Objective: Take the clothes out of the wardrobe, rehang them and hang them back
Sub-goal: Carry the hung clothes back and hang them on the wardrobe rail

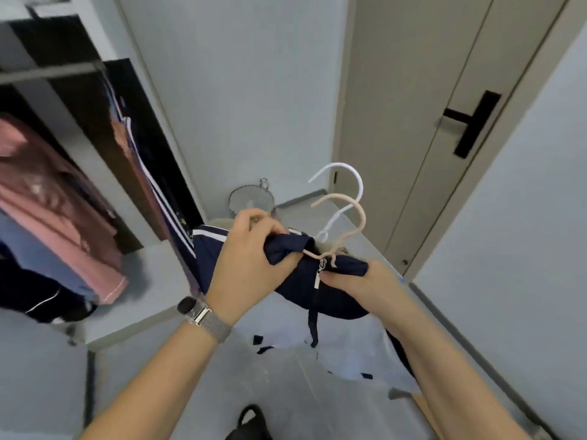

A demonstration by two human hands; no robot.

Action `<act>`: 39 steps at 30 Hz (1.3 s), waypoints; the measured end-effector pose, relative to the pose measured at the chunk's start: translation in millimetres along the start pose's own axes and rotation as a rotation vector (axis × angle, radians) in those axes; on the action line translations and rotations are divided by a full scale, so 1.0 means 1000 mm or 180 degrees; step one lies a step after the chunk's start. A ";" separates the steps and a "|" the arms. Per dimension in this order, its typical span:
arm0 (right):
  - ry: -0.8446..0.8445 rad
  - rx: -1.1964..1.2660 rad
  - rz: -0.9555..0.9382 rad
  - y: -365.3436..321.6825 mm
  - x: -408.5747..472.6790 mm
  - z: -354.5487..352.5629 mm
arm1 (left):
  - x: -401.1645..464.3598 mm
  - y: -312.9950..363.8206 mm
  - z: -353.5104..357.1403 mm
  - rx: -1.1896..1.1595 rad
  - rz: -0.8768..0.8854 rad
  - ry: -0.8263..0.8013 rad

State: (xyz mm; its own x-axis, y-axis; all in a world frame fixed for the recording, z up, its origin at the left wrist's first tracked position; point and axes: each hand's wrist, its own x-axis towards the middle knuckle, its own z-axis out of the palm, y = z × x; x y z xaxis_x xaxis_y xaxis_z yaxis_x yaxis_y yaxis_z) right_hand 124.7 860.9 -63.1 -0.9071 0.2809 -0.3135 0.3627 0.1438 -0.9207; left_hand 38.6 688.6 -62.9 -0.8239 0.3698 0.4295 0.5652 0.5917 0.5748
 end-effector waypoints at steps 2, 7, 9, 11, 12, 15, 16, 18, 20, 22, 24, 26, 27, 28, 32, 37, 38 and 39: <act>-0.0084 -0.0080 -0.0090 -0.013 0.007 0.026 | -0.025 -0.007 -0.024 -0.0025 -0.0554 0.0702; -0.0498 0.0405 0.0089 -0.036 0.004 0.115 | -0.078 -0.034 -0.078 -0.1610 -0.2489 0.0505; -0.0786 0.0537 0.0108 -0.043 -0.002 0.156 | -0.089 -0.042 -0.094 -0.2588 -0.2763 0.0165; -0.1042 0.0595 0.0103 -0.054 -0.006 0.196 | -0.095 -0.059 -0.109 -0.2783 -0.2790 0.0267; -0.1088 0.0627 0.0144 -0.060 -0.008 0.215 | -0.097 -0.070 -0.118 -0.2761 -0.2793 0.0409; -0.1131 0.0654 0.0188 -0.070 -0.008 0.276 | -0.106 -0.108 -0.151 -0.2504 -0.2886 0.0685; -0.1123 0.0668 0.0206 -0.073 -0.008 0.297 | -0.112 -0.121 -0.164 -0.2400 -0.2955 0.0688; -0.1081 0.0672 0.0248 -0.079 -0.012 0.341 | -0.124 -0.147 -0.190 -0.2265 -0.3052 0.0599; -0.1119 0.0745 0.0231 -0.083 -0.014 0.384 | -0.136 -0.176 -0.214 -0.2222 -0.3041 0.0496; -0.1184 0.0852 0.0192 -0.089 -0.014 0.422 | -0.143 -0.201 -0.236 -0.2269 -0.2943 0.0399; -0.1155 0.0923 0.0203 -0.097 -0.012 0.456 | -0.147 -0.224 -0.250 -0.2276 -0.2741 0.0383; -0.1105 0.0892 0.0215 -0.109 -0.008 0.484 | -0.147 -0.241 -0.256 -0.2309 -0.2650 0.0521; -0.1095 0.0760 0.0153 -0.116 -0.006 0.495 | -0.146 -0.249 -0.257 -0.2417 -0.2664 0.0614; -0.1122 0.0605 0.0063 -0.123 -0.001 0.506 | -0.144 -0.259 -0.258 -0.2583 -0.2688 0.0702; -0.1285 0.0558 -0.0155 -0.146 0.029 0.532 | -0.124 -0.302 -0.266 -0.3099 -0.2597 0.1041; -0.1323 0.1204 0.0314 -0.175 0.105 0.555 | -0.067 -0.372 -0.281 -0.2884 -0.2373 0.1013; -0.1389 0.1296 0.0345 -0.179 0.125 0.558 | -0.053 -0.387 -0.285 -0.2799 -0.2351 0.1030; -0.1450 0.1309 0.0367 -0.184 0.146 0.561 | -0.037 -0.400 -0.290 -0.2703 -0.2365 0.1077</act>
State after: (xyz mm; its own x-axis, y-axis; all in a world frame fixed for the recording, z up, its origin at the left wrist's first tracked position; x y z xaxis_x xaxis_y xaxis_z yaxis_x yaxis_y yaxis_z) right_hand -194.2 343.0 -69.4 -0.8999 -0.1730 -0.4003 0.4340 -0.2659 -0.8608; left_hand -145.0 230.6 -106.8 -0.9819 -0.1493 -0.1167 -0.0972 -0.1323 0.9864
